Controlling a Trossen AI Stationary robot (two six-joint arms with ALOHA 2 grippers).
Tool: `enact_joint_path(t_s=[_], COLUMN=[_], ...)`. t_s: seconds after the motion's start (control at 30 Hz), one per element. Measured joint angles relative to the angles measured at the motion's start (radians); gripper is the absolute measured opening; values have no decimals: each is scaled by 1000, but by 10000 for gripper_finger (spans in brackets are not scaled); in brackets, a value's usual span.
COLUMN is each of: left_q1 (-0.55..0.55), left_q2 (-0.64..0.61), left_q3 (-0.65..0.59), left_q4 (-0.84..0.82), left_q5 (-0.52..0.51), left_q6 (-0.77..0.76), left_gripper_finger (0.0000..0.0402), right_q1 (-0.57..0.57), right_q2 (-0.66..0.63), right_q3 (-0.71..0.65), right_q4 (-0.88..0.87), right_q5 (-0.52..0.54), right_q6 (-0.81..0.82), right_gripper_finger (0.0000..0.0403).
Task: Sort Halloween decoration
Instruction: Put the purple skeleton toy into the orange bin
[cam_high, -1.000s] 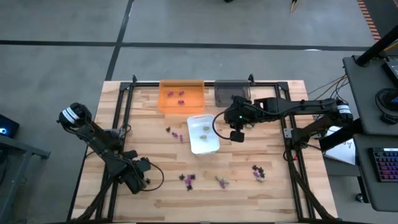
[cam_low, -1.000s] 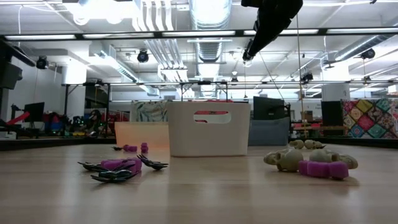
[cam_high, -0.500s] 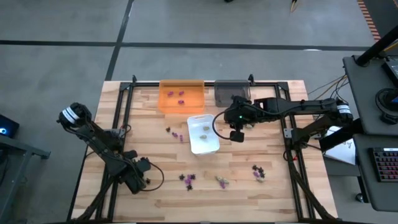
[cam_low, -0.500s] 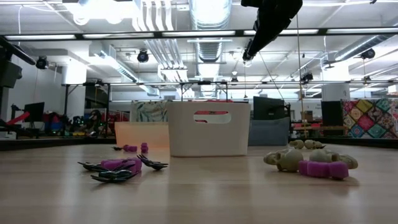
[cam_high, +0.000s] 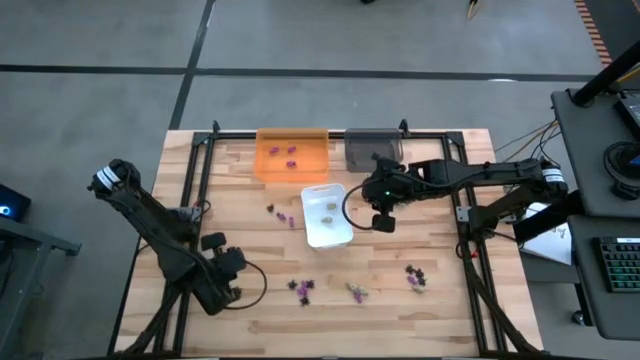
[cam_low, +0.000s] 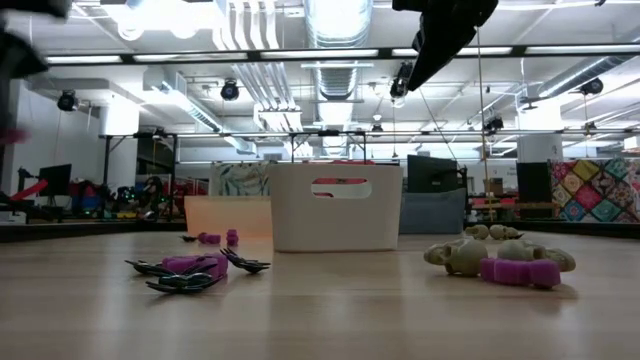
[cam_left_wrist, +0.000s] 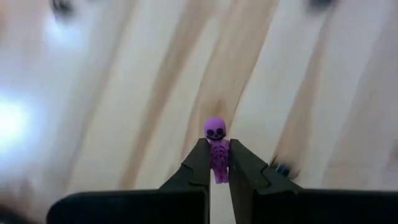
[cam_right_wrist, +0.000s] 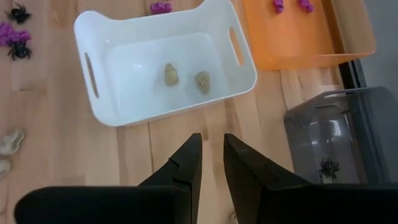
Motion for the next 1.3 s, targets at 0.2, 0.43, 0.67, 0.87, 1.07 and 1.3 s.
enact_joint_path(t_s=[0.2,0.43,0.67,0.87,1.07,1.3], left_q1=[59,150,321,569,856,1143], left_q2=[-61,-153,-237,-253,-209,-96], left_q3=[115,171,137,124,124,124], left_q4=[7,83,154,242,367,537], left_q5=[-204,-299,-279,-159,85,274], left_q6=[236,558,800,1015,1281,1474], left_gripper_finger=[0,0,0,0,0,0], right_q1=[60,153,209,219,219,219], right_q2=[-3,-38,-104,-139,-136,-135], right_q3=[-7,-89,-218,-290,-301,-301], right_q4=[-9,58,198,313,334,334], right_q5=[0,0,0,8,18,19], right_q6=[22,68,153,210,209,219], right_gripper_finger=[59,59,59,59,59,59])
